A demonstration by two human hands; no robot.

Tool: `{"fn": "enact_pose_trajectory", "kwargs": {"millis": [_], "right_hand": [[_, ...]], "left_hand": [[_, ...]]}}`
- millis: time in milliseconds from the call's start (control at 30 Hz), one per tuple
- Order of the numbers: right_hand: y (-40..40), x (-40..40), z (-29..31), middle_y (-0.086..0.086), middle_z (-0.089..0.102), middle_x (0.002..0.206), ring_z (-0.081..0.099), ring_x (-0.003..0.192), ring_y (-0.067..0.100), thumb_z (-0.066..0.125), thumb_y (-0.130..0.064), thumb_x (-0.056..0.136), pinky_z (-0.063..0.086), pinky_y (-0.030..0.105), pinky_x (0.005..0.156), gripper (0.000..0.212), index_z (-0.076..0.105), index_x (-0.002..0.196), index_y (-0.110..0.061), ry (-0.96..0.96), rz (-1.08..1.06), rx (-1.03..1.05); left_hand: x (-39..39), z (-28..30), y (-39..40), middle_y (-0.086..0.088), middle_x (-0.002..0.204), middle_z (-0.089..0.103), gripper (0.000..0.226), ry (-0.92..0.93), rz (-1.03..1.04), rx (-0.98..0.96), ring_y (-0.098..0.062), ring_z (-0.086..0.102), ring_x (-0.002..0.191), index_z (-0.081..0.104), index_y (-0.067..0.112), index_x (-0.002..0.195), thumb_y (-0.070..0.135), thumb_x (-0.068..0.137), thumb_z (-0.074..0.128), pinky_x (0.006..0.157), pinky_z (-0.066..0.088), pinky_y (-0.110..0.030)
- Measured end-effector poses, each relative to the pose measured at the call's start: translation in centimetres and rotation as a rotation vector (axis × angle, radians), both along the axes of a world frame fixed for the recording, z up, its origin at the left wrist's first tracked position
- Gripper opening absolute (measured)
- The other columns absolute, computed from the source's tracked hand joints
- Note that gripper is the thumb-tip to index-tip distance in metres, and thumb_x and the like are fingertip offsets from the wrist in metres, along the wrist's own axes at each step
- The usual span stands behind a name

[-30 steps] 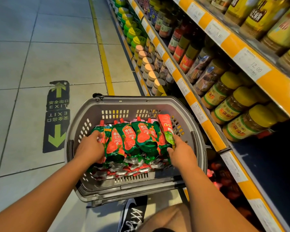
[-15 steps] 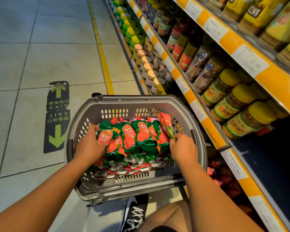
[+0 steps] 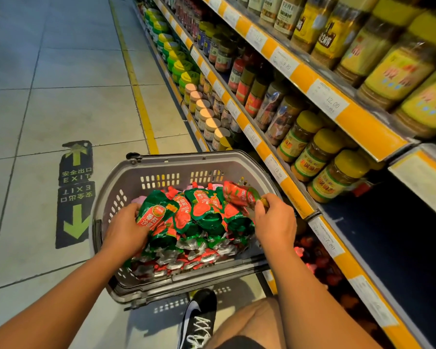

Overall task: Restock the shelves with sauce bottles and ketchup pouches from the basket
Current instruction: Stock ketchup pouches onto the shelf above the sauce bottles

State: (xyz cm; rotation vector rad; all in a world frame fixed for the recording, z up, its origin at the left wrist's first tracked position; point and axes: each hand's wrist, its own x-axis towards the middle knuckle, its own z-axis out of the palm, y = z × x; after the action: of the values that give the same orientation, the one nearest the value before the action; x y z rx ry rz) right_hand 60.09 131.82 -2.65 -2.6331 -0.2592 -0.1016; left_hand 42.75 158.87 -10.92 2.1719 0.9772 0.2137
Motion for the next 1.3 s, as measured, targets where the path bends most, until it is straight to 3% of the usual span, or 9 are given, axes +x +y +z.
{"fn": "enact_pose_trajectory", "kwargs": {"millis": [333, 433, 567, 667, 833, 1033, 1133, 1233, 1300], "right_hand": [[-2.1, -1.9, 1.8, -0.008, 0.060, 0.076, 0.060, 0.071, 0.022, 0.062, -0.029, 0.097, 0.056, 0.045, 0.063, 0.005, 0.060, 0.092, -0.028, -0.119, -0.075, 0.243], [-2.9, -2.5, 2.3, -0.012, 0.059, 0.073, 0.058, 0.067, 0.010, 0.062, -0.027, 0.094, 0.055, 0.041, 0.058, 0.013, 0.056, 0.083, -0.032, -0.145, -0.103, 0.357], [-4.2, -3.5, 3.2, -0.017, 0.061, 0.078, 0.058, 0.074, 0.005, 0.065, -0.023, 0.091, 0.052, 0.035, 0.060, 0.021, 0.056, 0.077, -0.035, -0.142, -0.160, 0.551], [-5.7, -4.7, 4.2, -0.015, 0.063, 0.080, 0.060, 0.080, 0.006, 0.067, -0.017, 0.089, 0.054, 0.038, 0.068, 0.022, 0.059, 0.077, -0.033, -0.135, -0.208, 0.706], [-10.5, -7.4, 6.8, -0.011, 0.071, 0.088, 0.068, 0.089, 0.008, 0.073, -0.019, 0.091, 0.061, 0.040, 0.075, 0.013, 0.068, 0.089, -0.031, -0.201, -0.255, 0.898], [-18.6, -11.5, 10.3, -0.007, 0.075, 0.092, 0.073, 0.089, 0.009, 0.074, -0.030, 0.089, 0.056, 0.022, 0.064, 0.007, 0.072, 0.095, -0.031, -0.366, -0.335, 1.110], [-23.1, -13.9, 11.8, -0.002, 0.077, 0.092, 0.075, 0.089, 0.015, 0.075, -0.039, 0.082, 0.059, 0.027, 0.068, 0.019, 0.075, 0.097, -0.027, -0.433, -0.394, 1.208], [-28.0, -16.4, 12.8, 0.000, 0.079, 0.093, 0.076, 0.090, 0.020, 0.079, -0.043, 0.076, 0.061, 0.037, 0.074, 0.028, 0.076, 0.098, -0.026, -0.514, -0.514, 1.268], [-31.5, -18.3, 13.1, 0.002, 0.079, 0.094, 0.076, 0.091, 0.022, 0.082, -0.045, 0.071, 0.062, 0.040, 0.076, 0.031, 0.076, 0.097, -0.029, -0.579, -0.613, 1.312]], "left_hand": [[-1.7, 4.8, -1.2, 0.007, 0.102, 0.070, 0.054, -0.215, 0.026, -0.052, -0.014, 0.068, 0.088, 0.051, 0.032, 0.123, 0.019, 0.083, 0.084, 0.080, 0.060, -0.045], [-1.8, 7.2, -2.1, 0.024, 0.096, 0.063, 0.064, -0.330, 0.043, -0.104, 0.005, 0.061, 0.088, 0.051, 0.030, 0.132, 0.017, 0.081, 0.087, 0.074, 0.051, -0.027], [-2.3, 10.2, -4.0, 0.041, 0.087, 0.067, 0.056, -0.422, 0.007, -0.218, 0.021, 0.063, 0.081, 0.052, 0.044, 0.106, 0.012, 0.078, 0.089, 0.067, 0.046, -0.019], [-2.7, 12.0, -5.3, 0.034, 0.096, 0.071, 0.052, -0.474, -0.046, -0.292, 0.011, 0.069, 0.082, 0.059, 0.044, 0.108, 0.014, 0.078, 0.089, 0.071, 0.055, -0.029], [-2.5, 15.2, -8.4, 0.035, 0.092, 0.071, 0.050, -0.575, -0.122, -0.352, 0.018, 0.066, 0.080, 0.061, 0.038, 0.108, 0.011, 0.077, 0.089, 0.050, 0.048, -0.006], [-1.9, 18.0, -13.0, 0.007, 0.121, 0.069, 0.099, -0.610, -0.194, -0.405, -0.016, 0.068, 0.111, 0.053, 0.033, 0.142, 0.045, 0.052, 0.093, 0.083, 0.061, -0.044], [-1.6, 19.5, -16.5, -0.001, 0.124, 0.071, 0.093, -0.599, -0.256, -0.456, -0.038, 0.069, 0.111, 0.058, 0.041, 0.134, 0.043, 0.051, 0.097, 0.087, 0.057, -0.064], [-1.5, 21.3, -21.1, 0.027, 0.101, 0.074, 0.073, -0.594, -0.321, -0.501, -0.005, 0.074, 0.092, 0.065, 0.063, 0.108, 0.047, 0.044, 0.094, 0.068, 0.060, -0.033], [-1.4, 22.1, -24.1, 0.019, 0.106, 0.075, 0.083, -0.581, -0.392, -0.576, -0.003, 0.073, 0.092, 0.065, 0.055, 0.118, 0.045, 0.041, 0.096, 0.069, 0.060, -0.031]]}}
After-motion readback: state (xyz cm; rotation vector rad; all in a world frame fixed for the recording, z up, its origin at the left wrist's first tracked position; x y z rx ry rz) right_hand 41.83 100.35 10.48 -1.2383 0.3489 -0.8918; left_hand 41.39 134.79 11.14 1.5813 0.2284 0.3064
